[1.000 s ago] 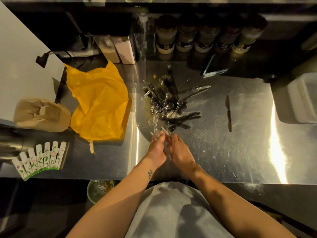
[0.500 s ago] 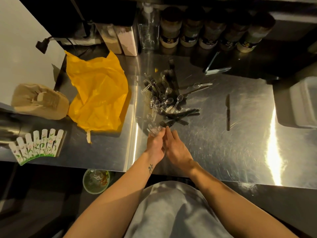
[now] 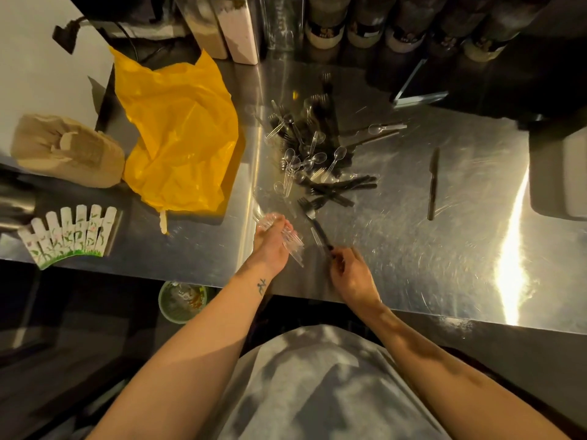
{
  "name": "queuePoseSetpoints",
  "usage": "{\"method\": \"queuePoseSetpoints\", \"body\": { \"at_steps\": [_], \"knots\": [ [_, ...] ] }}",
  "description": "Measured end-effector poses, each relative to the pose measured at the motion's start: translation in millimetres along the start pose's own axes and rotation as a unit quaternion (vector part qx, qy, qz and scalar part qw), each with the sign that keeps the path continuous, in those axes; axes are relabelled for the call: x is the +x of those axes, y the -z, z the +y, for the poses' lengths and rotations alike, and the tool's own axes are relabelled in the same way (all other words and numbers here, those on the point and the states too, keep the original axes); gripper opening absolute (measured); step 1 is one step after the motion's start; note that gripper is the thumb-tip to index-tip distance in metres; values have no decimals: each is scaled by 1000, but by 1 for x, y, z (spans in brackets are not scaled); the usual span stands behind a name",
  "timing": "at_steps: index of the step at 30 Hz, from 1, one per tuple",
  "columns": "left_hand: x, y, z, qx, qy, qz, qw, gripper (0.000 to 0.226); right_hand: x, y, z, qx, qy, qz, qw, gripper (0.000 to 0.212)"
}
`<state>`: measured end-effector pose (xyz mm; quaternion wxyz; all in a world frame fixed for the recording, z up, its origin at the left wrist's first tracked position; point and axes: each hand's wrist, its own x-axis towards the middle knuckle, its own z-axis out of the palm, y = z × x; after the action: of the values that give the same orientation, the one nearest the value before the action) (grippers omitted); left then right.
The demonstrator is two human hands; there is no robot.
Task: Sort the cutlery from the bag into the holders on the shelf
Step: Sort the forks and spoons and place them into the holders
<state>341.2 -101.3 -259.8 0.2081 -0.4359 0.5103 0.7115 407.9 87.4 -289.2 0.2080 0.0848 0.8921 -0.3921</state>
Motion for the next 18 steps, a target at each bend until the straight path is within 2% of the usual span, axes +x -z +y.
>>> {"method": "queuePoseSetpoints", "body": {
  "at_steps": [2,4,5,6,7,8,10,14,18],
  "knots": [
    [7,7,-9,-29,11,40,999,18,-3,-4,4,-40,-6,-2,999,22],
    [1,13,-12,-94,53,40,993,15,-2,-9,3,-110,17,-5,994,26],
    [-2,10,-14,-62,64,56,994,26,0,-11,-1,-139,26,-6,990,28],
    [-1,9,-15,-62,69,52,994,29,3,-13,-6,-162,30,-3,986,29],
    [-6,11,-15,-127,83,11,988,23,6,-14,-10,-184,30,-1,982,30],
    [-7,12,-18,-128,65,-8,990,12,11,-16,-14,-207,31,-3,978,30],
    [-1,11,-28,-117,26,8,993,15,18,-19,-17,-240,26,-17,970,27],
    [-2,7,-26,-103,46,6,994,21,22,-20,-9,-276,16,-16,961,22],
    [-7,3,-19,-104,64,-16,992,24,23,-9,-3,-294,23,-26,955,28]
  ]
}}
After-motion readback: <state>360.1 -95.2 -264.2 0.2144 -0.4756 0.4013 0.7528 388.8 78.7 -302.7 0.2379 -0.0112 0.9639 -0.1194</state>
